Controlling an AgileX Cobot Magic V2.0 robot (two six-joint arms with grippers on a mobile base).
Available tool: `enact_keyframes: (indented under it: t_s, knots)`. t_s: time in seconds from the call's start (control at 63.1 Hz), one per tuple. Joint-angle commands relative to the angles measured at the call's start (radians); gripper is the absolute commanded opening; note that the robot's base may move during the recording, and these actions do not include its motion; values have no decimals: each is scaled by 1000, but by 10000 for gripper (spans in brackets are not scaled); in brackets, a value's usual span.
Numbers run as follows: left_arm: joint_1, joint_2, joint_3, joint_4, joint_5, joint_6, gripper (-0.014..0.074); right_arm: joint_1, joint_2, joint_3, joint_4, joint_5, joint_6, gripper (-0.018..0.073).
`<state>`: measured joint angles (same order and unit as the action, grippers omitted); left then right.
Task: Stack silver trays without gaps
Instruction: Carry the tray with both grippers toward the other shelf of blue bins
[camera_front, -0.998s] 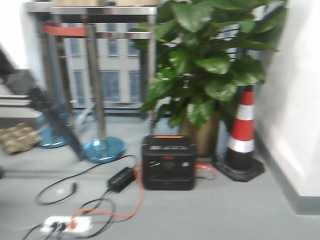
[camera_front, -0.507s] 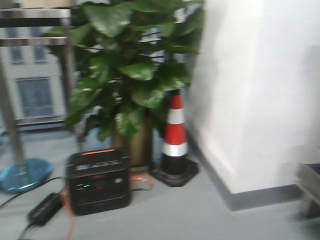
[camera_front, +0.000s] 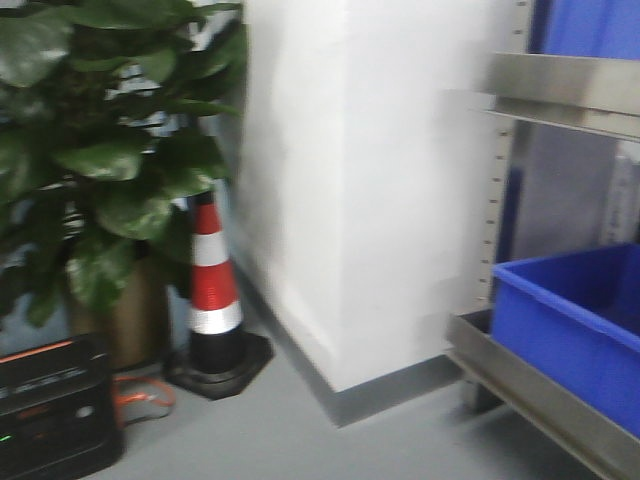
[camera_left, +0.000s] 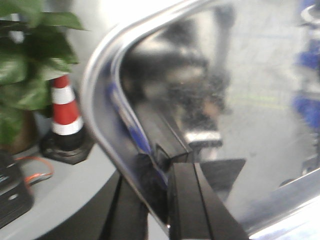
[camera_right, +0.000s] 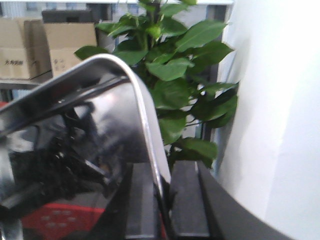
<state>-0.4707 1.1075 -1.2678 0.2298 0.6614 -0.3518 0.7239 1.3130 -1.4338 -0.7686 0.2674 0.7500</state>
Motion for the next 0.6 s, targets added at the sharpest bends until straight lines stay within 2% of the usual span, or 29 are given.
enact_keyframes:
  t_s: [0.0, 0.111, 0.269, 0.586]
  knots:
    - [-30, 9, -3, -68, -130, 34, -16, 38, 13, -3, 72, -257, 25, -79]
    - [-30, 7, -3, -68, -146, 34, -16, 38, 13, -3, 72, -257, 25, -79]
    - [-30, 6, -3, -62, -228, 34, -16, 38, 13, -3, 72, -257, 25, -79]
    - [-30, -29, -3, -26, -276, 34, -16, 38, 13, -3, 72, -257, 25, -79]
